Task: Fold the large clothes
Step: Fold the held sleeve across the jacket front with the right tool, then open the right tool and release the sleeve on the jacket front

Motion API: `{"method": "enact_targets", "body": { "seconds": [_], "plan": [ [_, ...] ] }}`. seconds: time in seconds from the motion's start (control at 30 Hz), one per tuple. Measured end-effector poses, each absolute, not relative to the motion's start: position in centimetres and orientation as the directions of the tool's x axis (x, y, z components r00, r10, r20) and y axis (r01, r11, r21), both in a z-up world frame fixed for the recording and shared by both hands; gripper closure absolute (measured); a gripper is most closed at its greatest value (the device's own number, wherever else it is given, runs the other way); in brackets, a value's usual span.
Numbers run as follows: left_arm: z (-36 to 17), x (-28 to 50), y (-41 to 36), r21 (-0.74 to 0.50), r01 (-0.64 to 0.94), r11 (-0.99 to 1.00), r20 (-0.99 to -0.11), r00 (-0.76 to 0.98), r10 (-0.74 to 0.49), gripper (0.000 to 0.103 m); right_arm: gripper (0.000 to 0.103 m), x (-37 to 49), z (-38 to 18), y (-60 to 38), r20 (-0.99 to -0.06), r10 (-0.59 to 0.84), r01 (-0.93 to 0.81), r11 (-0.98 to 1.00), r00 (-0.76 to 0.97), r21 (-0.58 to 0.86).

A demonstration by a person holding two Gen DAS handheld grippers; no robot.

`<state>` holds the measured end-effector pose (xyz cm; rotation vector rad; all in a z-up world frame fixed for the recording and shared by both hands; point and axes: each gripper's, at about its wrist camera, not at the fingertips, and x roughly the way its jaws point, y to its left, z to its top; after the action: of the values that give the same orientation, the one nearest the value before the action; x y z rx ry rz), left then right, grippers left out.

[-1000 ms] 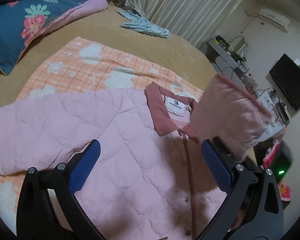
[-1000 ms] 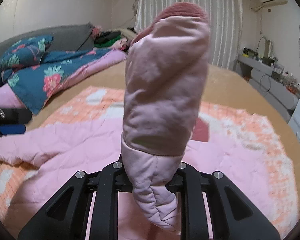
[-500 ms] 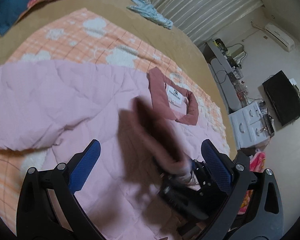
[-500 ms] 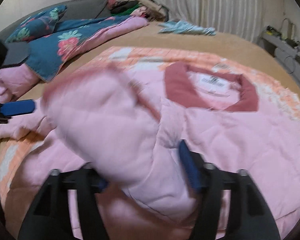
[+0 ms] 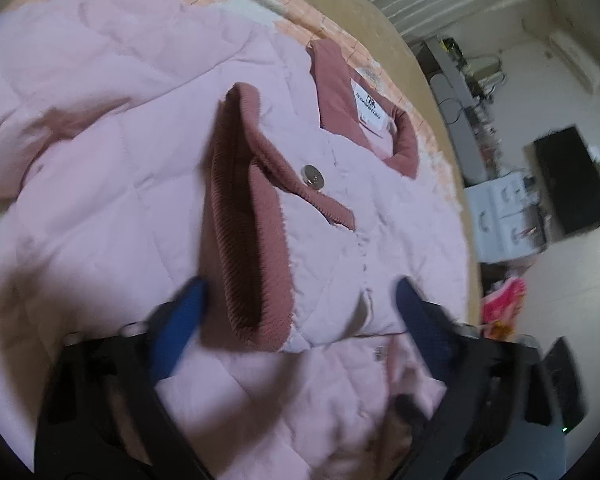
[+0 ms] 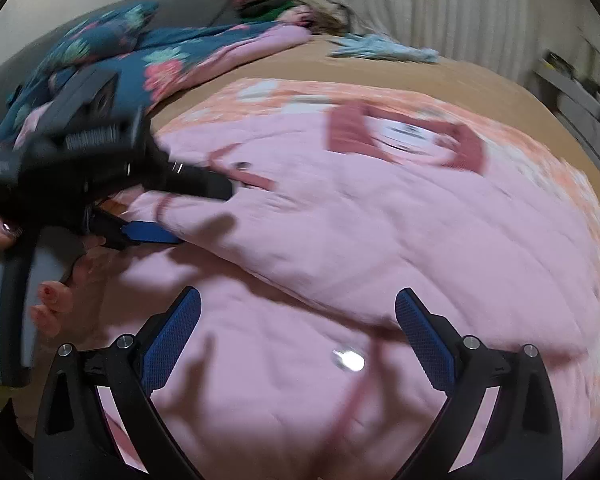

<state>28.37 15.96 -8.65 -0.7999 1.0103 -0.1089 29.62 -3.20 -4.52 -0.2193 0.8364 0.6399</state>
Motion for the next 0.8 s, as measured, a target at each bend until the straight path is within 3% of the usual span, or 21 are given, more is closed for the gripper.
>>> {"method": "enact_targets", "body": {
  "seconds": [0.03,0.07,0.1,0.2,0.43,0.8],
  "plan": [
    [-8.5,28.5,15.5,-0.613,-0.263,0.745,-0.727,0.555,-0.403,0.062,0.006,29.9,-4.3,-4.5,-0.742,0.435,-0.581,0.81,0.51,0.075],
    [-8.1,28.5,15.1,-0.584,-0.25,0.772,-0.736,0.564,-0.374,0.065,0.006,30.0,-4.2,-5.3,-0.738,0.429,-0.561,0.823,0.52,0.083],
    [-7.8,28.6,14.8,-0.561,-0.232,0.794,-0.74,0.571,-0.356,0.078,0.006,30.4,-4.0,-6.6,-0.735,0.42,-0.532,0.841,0.533,0.095],
    [-5.1,28.3,13.8,-0.471,-0.179,0.864,-0.738,0.616,-0.275,0.087,0.006,31.6,-3.4,-9.5,-0.732,0.397,-0.466,0.876,0.554,0.122],
    [0.6,28.6,14.5,-0.35,-0.114,0.93,-0.677,0.717,-0.167,0.089,0.006,34.3,-0.1,-14.4,-0.697,0.314,-0.338,0.935,0.645,0.108],
    [-7.0,29.9,16.5,-0.318,-0.192,0.928,-0.787,0.599,-0.146,0.088,0.006,38.8,-1.6,-14.7,-0.733,0.237,-0.284,0.957,0.638,0.062]
  ]
}}
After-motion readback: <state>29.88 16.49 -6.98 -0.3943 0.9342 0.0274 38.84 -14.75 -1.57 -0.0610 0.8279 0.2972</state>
